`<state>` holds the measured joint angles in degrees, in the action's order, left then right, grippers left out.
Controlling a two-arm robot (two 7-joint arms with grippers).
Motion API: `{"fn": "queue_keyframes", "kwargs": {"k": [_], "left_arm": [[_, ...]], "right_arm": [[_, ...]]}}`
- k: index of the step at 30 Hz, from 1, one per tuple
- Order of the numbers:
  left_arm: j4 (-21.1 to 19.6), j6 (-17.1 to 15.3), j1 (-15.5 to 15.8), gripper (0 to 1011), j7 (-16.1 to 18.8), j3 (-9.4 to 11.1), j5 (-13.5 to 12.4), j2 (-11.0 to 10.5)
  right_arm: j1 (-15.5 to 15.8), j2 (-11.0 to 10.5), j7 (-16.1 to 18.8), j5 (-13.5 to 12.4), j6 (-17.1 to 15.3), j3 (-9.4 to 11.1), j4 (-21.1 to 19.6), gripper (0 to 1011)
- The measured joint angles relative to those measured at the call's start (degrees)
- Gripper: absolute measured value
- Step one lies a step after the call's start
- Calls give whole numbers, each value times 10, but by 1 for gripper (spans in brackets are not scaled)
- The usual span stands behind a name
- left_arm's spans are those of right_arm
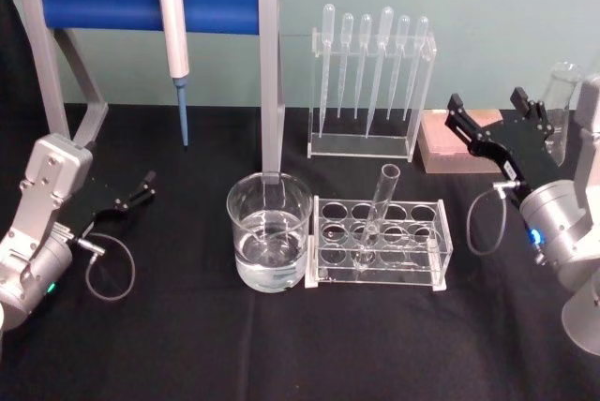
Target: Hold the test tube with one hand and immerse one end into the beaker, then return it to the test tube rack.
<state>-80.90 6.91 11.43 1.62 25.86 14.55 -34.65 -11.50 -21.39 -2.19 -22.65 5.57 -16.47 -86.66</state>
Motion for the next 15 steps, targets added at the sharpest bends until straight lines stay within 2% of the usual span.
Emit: {"fn": "queue_keyframes", "kwargs": {"k": [6,15], "left_arm": [[0,0,0,1000,0,0,0,0],[0,0,0,1000,0,0,0,0]], "right_arm": [[-3,16,-16,28,-4,-4,27,1003],[-10,22,-10,53,-28,-14,52,1002]]}}
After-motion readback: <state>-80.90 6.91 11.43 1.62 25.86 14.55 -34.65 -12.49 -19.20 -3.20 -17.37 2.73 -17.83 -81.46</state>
